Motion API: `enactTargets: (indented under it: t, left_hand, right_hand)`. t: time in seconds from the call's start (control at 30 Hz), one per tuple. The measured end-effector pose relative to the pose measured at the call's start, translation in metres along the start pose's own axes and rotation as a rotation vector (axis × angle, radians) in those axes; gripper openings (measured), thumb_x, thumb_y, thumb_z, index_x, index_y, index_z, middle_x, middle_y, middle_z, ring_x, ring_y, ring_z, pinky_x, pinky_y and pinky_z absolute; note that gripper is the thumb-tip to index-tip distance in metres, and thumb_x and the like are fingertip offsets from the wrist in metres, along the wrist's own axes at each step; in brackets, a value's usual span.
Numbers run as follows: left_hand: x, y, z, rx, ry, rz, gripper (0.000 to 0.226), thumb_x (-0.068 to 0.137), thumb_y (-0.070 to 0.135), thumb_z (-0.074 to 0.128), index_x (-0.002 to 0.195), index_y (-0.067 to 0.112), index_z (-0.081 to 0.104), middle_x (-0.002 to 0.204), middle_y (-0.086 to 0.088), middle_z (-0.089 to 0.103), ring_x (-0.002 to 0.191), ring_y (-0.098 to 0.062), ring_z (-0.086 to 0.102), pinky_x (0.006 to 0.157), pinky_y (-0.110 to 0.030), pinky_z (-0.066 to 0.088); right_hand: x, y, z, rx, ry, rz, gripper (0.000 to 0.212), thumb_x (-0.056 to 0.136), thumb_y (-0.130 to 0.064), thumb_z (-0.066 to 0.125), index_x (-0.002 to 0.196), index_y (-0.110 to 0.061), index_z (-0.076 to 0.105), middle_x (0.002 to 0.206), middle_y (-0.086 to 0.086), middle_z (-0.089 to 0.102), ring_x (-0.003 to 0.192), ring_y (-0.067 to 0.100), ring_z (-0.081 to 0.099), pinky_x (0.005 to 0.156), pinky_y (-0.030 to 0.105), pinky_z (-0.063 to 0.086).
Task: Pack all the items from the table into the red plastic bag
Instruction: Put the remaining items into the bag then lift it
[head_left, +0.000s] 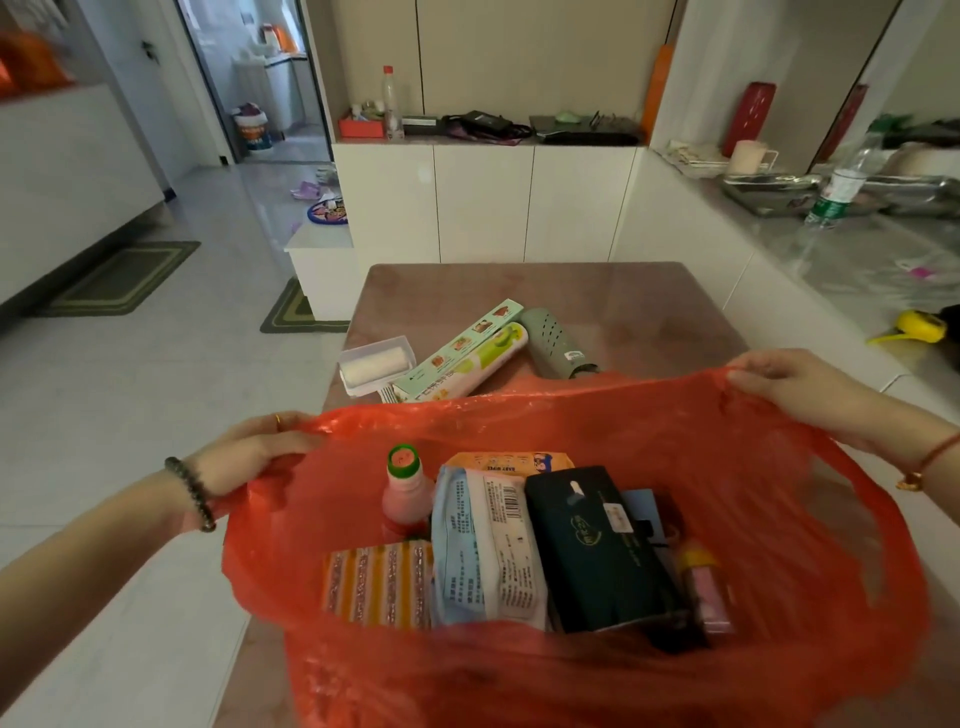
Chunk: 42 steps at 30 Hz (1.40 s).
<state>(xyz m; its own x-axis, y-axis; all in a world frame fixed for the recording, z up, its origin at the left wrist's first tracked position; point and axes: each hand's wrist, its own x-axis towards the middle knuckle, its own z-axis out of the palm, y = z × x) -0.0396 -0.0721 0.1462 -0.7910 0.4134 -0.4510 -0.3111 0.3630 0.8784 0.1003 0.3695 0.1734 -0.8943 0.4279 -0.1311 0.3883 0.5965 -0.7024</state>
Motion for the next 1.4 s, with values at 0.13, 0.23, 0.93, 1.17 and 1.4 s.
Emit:
enactTargets:
  t: [0.13,0.23,0.93,1.17,1.4]
  left_hand:
    - [-0.004,0.008,-0.022,0.236,-0.042,-0.090,0.079,0.048,0.064,0.074,0.106,0.012,0.060,0.094,-0.013,0.072,0.089,-0.033,0.067,0.075,-0.041,0.057]
    - [0.013,0.017,-0.034,0.247,0.067,-0.149,0.047,0.089,0.048,0.038,0.117,0.014,0.054,0.088,-0.009,0.068,0.080,-0.028,0.063,0.073,-0.038,0.051]
    - [0.241,-0.030,0.018,-0.301,0.303,-0.264,0.008,0.086,0.010,0.058,0.080,0.013,0.054,0.064,-0.009,0.055,0.036,-0.006,0.057,0.036,-0.017,0.047]
    - [0.238,-0.040,0.029,-0.310,0.238,-0.324,0.015,0.086,-0.009,0.050,0.097,-0.004,0.057,0.082,-0.015,0.058,0.083,-0.030,0.059,0.084,-0.046,0.051]
    - [0.179,0.012,0.000,0.072,0.263,0.052,0.013,0.087,-0.001,0.053,0.096,0.009,0.055,0.084,-0.005,0.058,0.072,-0.015,0.059,0.070,-0.031,0.056]
  right_hand:
    - [0.001,-0.016,-0.018,-0.185,-0.227,0.076,0.064,0.054,-0.072,0.066,0.090,-0.019,0.071,0.094,0.007,0.074,0.084,0.021,0.069,0.080,0.033,0.053]
    - [0.019,-0.044,-0.024,-0.187,-0.227,0.002,0.091,0.037,-0.088,0.054,0.098,-0.022,0.068,0.098,-0.001,0.072,0.090,0.013,0.065,0.075,0.025,0.050]
    - [0.202,-0.172,0.333,0.221,-0.703,0.201,0.027,0.092,-0.012,0.040,0.114,-0.003,0.051,0.080,0.008,0.050,0.068,0.020,0.059,0.060,0.028,0.039]
    - [0.193,-0.179,0.343,0.044,-0.599,0.129,0.037,0.089,-0.010,0.044,0.124,0.001,0.048,0.123,0.022,0.056,0.112,0.035,0.055,0.088,0.039,0.050]
    - [0.151,-0.203,0.295,0.240,-0.495,-0.110,0.028,0.088,-0.011,0.056,0.112,0.002,0.059,0.098,0.017,0.062,0.075,0.022,0.062,0.061,0.032,0.052]
